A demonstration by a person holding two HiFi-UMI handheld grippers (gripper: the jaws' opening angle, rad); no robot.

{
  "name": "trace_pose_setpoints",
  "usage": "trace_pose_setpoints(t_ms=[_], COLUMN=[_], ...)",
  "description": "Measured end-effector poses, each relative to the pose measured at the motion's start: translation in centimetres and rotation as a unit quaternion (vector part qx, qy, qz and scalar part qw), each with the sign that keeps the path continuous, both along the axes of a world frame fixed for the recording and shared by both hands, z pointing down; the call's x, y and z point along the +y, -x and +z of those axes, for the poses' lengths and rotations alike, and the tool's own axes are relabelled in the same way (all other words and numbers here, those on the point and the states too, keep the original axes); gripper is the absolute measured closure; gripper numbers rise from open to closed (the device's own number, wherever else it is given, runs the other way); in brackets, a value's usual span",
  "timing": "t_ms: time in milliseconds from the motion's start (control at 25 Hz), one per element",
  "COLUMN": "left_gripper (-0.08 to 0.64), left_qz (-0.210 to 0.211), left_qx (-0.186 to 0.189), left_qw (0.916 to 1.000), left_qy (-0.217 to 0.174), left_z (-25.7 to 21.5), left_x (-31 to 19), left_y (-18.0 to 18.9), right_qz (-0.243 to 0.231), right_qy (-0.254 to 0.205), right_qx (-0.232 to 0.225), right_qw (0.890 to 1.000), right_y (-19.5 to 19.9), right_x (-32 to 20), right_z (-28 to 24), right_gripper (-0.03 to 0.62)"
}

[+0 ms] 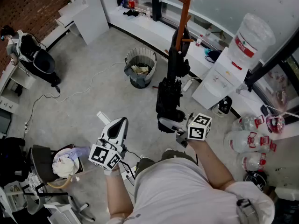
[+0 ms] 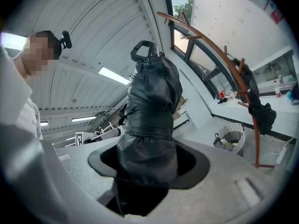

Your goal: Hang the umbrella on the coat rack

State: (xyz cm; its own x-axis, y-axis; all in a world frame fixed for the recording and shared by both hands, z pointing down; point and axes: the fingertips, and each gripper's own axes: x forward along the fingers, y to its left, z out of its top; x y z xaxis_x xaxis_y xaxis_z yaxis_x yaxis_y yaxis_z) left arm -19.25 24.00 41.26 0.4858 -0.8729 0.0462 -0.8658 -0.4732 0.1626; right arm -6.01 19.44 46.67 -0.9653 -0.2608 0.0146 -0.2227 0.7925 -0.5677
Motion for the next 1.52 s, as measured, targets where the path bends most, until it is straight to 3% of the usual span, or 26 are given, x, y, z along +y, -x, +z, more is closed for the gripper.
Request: trace_pose_setpoints(t_ms=[160, 400, 720, 920, 1360, 1520], left_gripper=[0.561, 0.56, 0.56, 0.56, 0.56, 0.56], left_qz=[0.008, -0.021, -0.011, 0.011, 0.032, 0.05], left_qx=[0.007, 0.018, 0.02, 0.011, 0.033, 0.022], left_qw=[0.9999, 0.9995, 0.999, 0.9991, 0.9982, 0.998], left_qy=[0.003, 0.016, 0.038, 0.04, 0.038, 0.032], left_z=[-0.2, 0.3, 2.3, 3.2, 4.0, 3.2], left_x=[-0.1, -1.2, -3.5, -7.2, -20.6, -23.8], left_y=[-3.1, -6.6, -8.6, -8.6, -3.6, -2.4], right_qz=[-0.01, -0.023, -0.038, -0.046, -0.061, -0.072], right_qy=[-0.001, 0.002, 0.017, 0.016, 0.028, 0.021], right_qx=[0.007, 0.003, -0.014, -0.013, -0.004, -0.006], right_qw=[1.0, 1.0, 0.999, 0.999, 0.998, 0.997], right_y=[-2.7, -6.2, -7.5, -6.1, 0.2, 2.8], right_x=[0.0, -1.1, -4.3, -7.6, -19.7, -23.3], right_z=[0.2, 0.9, 1.2, 1.5, 2.4, 1.8], right_gripper=[0.324, 0.324, 0.324, 0.324, 0.324, 0.324])
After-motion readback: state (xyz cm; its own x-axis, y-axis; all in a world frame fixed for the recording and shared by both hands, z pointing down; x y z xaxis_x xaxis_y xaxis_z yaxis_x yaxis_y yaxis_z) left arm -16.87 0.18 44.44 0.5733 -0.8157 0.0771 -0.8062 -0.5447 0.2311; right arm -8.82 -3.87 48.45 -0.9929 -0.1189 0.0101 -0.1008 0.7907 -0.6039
